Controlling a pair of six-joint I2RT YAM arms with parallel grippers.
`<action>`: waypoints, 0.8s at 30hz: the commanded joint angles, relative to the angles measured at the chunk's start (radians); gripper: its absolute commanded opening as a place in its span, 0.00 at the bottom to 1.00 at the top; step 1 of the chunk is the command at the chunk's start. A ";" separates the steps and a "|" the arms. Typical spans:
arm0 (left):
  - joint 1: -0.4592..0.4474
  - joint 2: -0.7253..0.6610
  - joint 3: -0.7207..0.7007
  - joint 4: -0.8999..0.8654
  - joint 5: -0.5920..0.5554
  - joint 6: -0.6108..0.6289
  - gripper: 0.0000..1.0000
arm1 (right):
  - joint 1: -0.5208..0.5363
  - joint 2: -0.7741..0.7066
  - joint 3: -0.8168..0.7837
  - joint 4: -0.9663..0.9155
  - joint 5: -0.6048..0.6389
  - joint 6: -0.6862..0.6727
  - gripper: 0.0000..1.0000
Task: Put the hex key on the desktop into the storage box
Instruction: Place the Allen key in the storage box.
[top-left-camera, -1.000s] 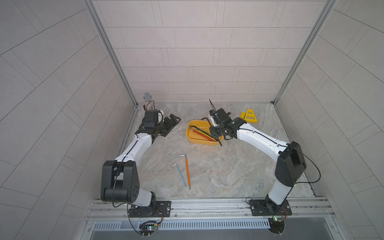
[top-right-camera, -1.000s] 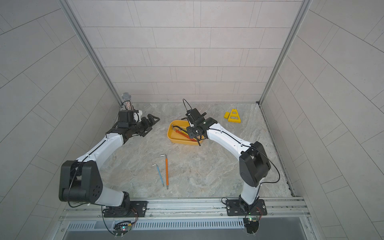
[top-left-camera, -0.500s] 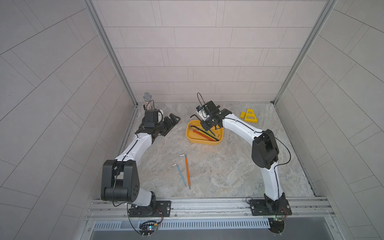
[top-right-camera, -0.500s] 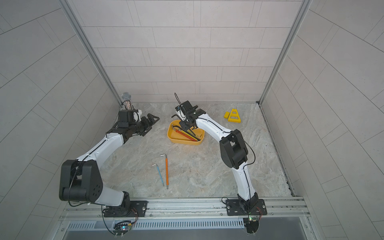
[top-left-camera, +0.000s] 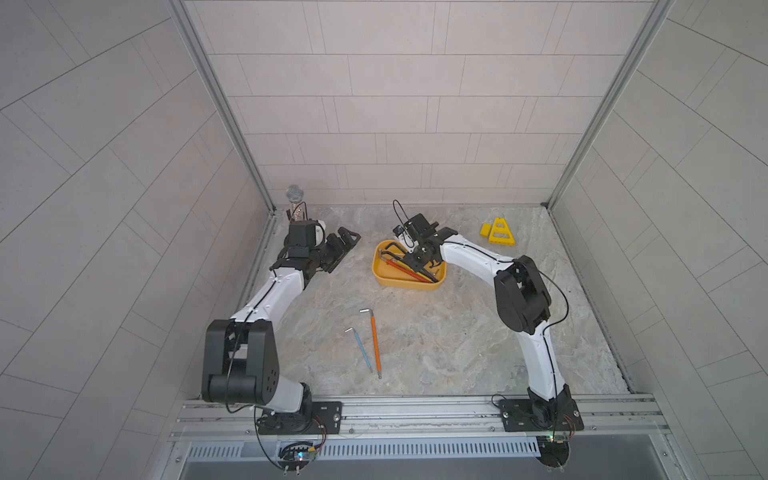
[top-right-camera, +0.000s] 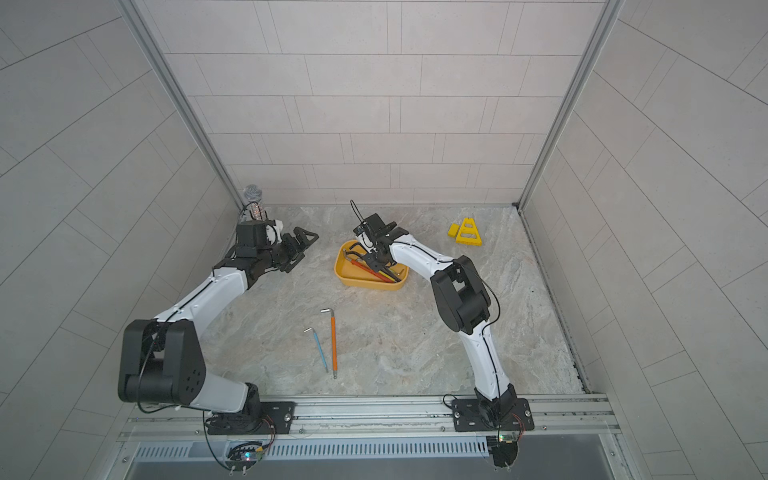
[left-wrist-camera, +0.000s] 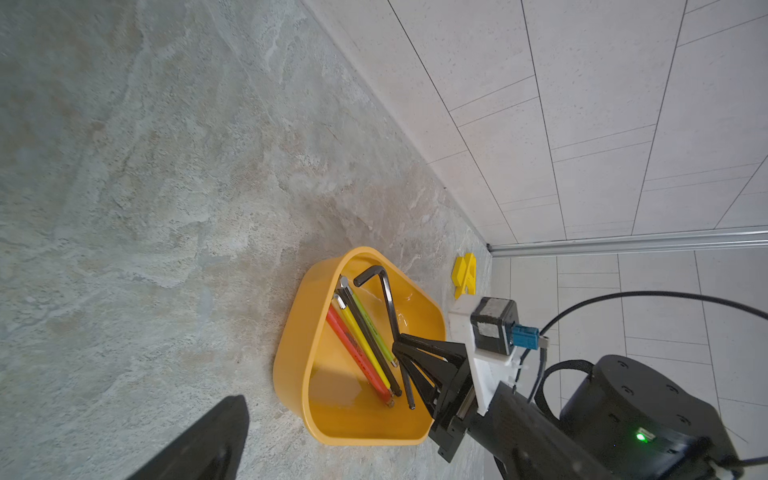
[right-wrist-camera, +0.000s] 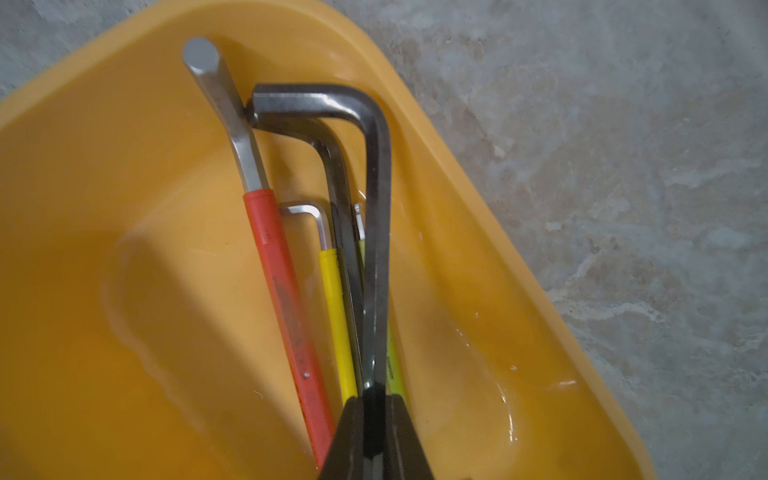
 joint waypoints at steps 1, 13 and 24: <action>0.006 -0.017 -0.018 0.028 0.004 -0.003 1.00 | -0.002 0.003 0.001 0.040 0.025 0.013 0.04; 0.004 -0.035 -0.022 0.006 -0.011 0.016 1.00 | -0.007 -0.011 -0.031 0.038 0.050 0.050 0.32; 0.008 -0.122 -0.068 -0.104 -0.027 0.067 1.00 | -0.007 -0.213 -0.054 -0.019 0.081 0.183 0.41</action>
